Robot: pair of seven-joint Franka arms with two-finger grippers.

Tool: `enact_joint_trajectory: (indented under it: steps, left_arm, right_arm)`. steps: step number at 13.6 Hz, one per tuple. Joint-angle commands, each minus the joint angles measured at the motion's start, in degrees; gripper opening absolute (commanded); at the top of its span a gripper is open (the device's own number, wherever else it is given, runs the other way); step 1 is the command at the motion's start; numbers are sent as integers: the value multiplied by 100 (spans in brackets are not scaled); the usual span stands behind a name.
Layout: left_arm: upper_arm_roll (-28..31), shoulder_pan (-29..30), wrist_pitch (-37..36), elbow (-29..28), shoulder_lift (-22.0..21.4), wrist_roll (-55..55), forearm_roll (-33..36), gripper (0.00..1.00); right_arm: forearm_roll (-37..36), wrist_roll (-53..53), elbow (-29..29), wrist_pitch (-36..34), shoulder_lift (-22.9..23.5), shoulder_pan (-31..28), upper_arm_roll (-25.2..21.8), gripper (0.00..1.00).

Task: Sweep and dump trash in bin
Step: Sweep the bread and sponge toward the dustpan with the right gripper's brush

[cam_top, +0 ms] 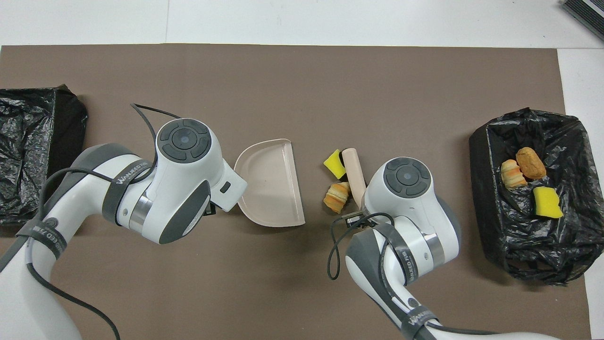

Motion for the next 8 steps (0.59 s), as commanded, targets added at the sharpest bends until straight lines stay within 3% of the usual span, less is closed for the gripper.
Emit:
enact_joint_trajectory:
  steps: [1, 5, 8]
  left_arm:
    - [-28, 28, 89, -288, -203, 235, 146, 0]
    - [-36, -51, 150, -376, -239, 235, 146, 0]
    - [-63, -60, 264, -499, -300, 226, 146, 0]
  right_arm:
    - [866, -504, 123, 15, 119, 85, 88, 0]
    - [2484, -585, 132, 612, 119, 445, 106, 0]
    - [3531, -629, 167, 683, 58, 542, 106, 0]
